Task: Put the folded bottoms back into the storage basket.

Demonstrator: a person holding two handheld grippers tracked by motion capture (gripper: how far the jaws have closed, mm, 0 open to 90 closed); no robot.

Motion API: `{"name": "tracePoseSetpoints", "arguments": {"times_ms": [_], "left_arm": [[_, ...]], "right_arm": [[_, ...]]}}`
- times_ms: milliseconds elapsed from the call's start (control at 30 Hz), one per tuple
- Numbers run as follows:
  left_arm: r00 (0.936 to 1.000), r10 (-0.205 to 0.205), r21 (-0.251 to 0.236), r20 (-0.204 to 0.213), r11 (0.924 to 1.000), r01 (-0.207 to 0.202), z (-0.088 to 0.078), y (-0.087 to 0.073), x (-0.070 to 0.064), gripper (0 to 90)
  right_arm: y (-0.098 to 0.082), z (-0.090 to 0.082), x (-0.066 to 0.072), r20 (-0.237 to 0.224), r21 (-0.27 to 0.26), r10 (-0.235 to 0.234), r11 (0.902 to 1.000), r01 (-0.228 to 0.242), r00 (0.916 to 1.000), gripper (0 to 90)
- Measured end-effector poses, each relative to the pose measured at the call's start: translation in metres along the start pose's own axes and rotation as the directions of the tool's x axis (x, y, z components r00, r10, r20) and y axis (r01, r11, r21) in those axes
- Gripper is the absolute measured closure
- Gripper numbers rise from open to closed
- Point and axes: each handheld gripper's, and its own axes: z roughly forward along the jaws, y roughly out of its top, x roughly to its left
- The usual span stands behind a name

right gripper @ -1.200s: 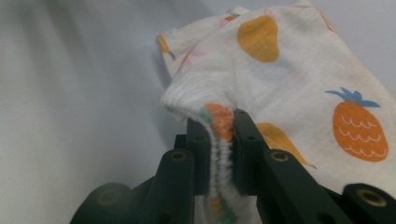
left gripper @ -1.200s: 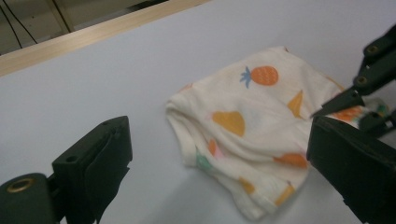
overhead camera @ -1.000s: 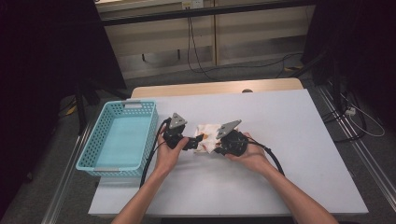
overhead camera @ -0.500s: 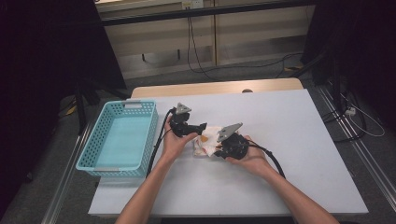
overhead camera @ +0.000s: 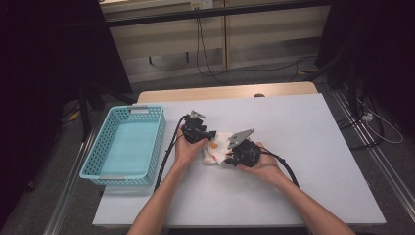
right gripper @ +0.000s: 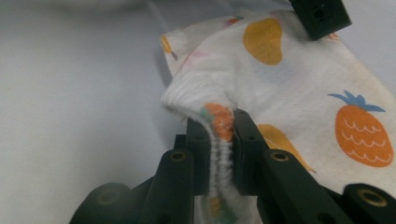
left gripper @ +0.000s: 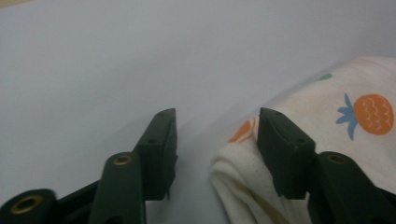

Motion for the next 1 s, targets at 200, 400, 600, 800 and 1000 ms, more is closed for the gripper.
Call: {"name": "tracePoseSetpoints", "arguments": {"times_ms": [200,400,600,800,1000], "left_arm": [[1.0000,0.006,0.001,0.000,1.0000,-0.006,0.001,-0.002,0.000,51.5],[1.0000,-0.001,0.022,0.001,0.9997,0.001,-0.001,-0.001,-0.005,61.4],[0.9991,-0.007,0.040,0.042,0.9992,0.006,-0.004,-0.002,-0.009,74.1],[0.9985,-0.043,0.026,0.035,0.9988,0.042,-0.004,-0.002,-0.011,80.3],[0.9963,-0.077,-0.018,0.039,0.9968,0.078,-0.006,-0.002,-0.010,80.7]], "right_arm": [[0.000,0.001,0.000,-0.002,0.006,-0.001,1.0000,0.001,1.0000,79.9],[0.000,0.002,0.001,-0.001,0.005,0.004,1.0000,-0.004,1.0000,79.8],[0.001,0.003,0.001,0.000,0.004,0.004,1.0000,-0.004,1.0000,79.8],[0.002,0.001,0.001,-0.001,-0.005,0.009,0.9999,-0.009,1.0000,79.9],[0.002,0.000,0.001,0.000,-0.018,0.019,0.9997,-0.019,0.9998,79.9]]}}
